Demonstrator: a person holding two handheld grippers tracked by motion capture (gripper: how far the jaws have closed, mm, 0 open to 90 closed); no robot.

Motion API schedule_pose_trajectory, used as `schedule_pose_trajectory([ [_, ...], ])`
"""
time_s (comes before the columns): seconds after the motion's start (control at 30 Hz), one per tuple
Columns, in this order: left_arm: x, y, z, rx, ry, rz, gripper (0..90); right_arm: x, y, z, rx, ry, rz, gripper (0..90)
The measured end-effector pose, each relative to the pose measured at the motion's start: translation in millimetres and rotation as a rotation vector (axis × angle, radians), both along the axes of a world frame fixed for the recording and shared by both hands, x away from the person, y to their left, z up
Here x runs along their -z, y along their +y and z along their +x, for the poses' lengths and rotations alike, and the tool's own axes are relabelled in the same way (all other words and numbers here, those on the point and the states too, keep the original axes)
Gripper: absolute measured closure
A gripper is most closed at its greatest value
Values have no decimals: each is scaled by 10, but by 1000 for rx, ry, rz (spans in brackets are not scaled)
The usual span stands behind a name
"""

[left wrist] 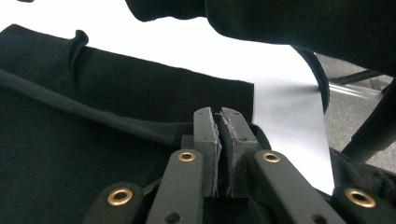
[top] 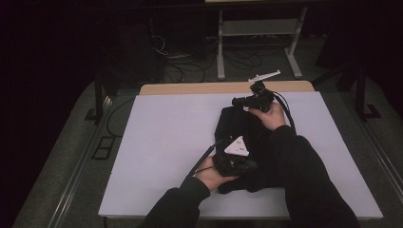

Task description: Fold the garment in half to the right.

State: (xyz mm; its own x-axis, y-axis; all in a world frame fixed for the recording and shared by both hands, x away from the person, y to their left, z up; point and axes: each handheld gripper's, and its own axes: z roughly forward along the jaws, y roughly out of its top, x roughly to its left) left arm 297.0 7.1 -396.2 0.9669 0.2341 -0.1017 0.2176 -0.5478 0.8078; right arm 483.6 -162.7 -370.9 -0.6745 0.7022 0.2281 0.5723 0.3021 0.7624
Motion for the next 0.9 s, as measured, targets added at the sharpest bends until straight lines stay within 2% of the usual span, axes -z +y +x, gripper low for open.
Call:
schedule_pose_trajectory([
  [0.23,12,-85,30,4,8,-6,836,4,-95,-8,10,-1,-2,837],
  [0.67,-24,-373,82,38,3,-20,836,-3,-341,-32,50,7,-6,836],
  [0.9,0,-521,107,55,12,-11,836,17,-480,-44,70,9,-1,837],
])
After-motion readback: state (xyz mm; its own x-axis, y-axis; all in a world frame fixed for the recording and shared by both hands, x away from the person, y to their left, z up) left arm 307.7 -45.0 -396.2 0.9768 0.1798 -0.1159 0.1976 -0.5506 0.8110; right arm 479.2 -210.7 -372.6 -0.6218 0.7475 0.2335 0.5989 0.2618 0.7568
